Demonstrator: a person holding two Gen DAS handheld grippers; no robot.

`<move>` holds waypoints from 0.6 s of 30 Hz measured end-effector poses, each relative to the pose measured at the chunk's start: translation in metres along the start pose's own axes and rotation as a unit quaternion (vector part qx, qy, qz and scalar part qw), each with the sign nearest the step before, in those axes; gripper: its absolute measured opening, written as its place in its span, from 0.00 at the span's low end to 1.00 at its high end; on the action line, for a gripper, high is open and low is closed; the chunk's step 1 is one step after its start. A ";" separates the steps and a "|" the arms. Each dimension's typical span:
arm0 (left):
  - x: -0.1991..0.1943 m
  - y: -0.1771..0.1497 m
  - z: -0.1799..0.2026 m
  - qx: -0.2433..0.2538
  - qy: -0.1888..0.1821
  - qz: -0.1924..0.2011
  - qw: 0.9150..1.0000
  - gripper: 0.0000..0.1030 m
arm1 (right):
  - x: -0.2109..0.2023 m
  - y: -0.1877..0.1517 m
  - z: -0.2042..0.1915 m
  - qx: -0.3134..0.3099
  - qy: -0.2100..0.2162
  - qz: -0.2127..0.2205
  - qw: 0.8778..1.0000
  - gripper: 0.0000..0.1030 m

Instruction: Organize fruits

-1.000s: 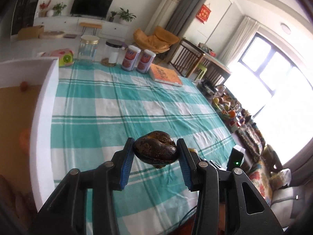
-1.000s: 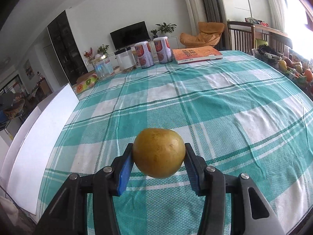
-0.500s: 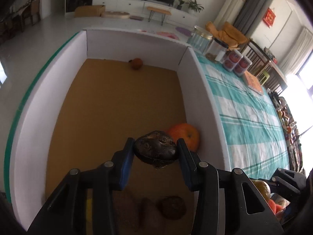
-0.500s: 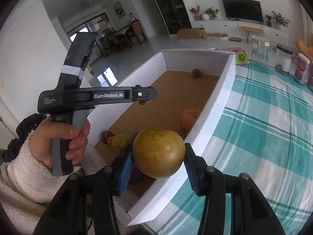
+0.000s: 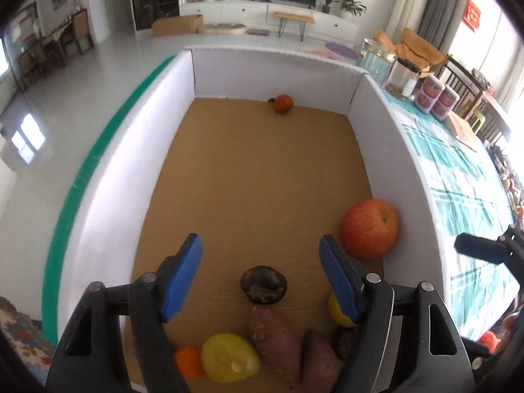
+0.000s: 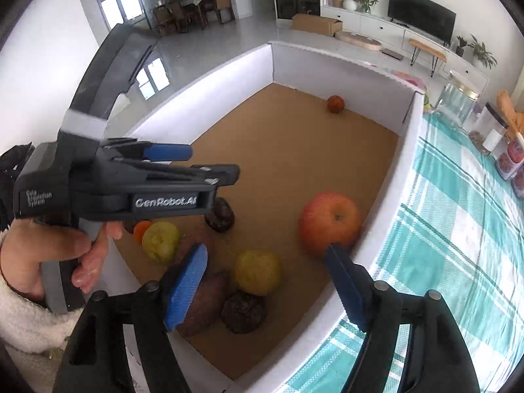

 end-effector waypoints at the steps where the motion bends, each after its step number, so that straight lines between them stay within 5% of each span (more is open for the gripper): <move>1: -0.014 0.000 0.005 0.015 0.019 0.023 0.999 0.82 | -0.009 0.000 0.006 0.011 -0.004 0.007 1.000 0.88; 5: -0.063 -0.009 0.025 0.032 0.081 0.093 0.992 0.89 | -0.036 -0.017 0.025 0.059 -0.010 0.028 0.998 1.00; 11: -0.092 -0.019 0.027 -0.004 0.087 0.110 0.990 0.89 | -0.050 -0.035 0.028 0.100 -0.017 0.037 0.994 1.00; 18: -0.104 -0.031 0.026 0.006 0.139 0.115 0.984 0.89 | -0.061 -0.041 0.010 0.107 -0.036 0.041 0.993 1.00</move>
Point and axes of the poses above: each gripper's, at about its wrist camera, not at the fingertips, and x roughly the way its jaws point, z to its right, y to its top, the point moved 6 cm from there along x, roughly the way its jaws point, and after that the axes turned 13 degrees about -y, right-handed, at the moved point
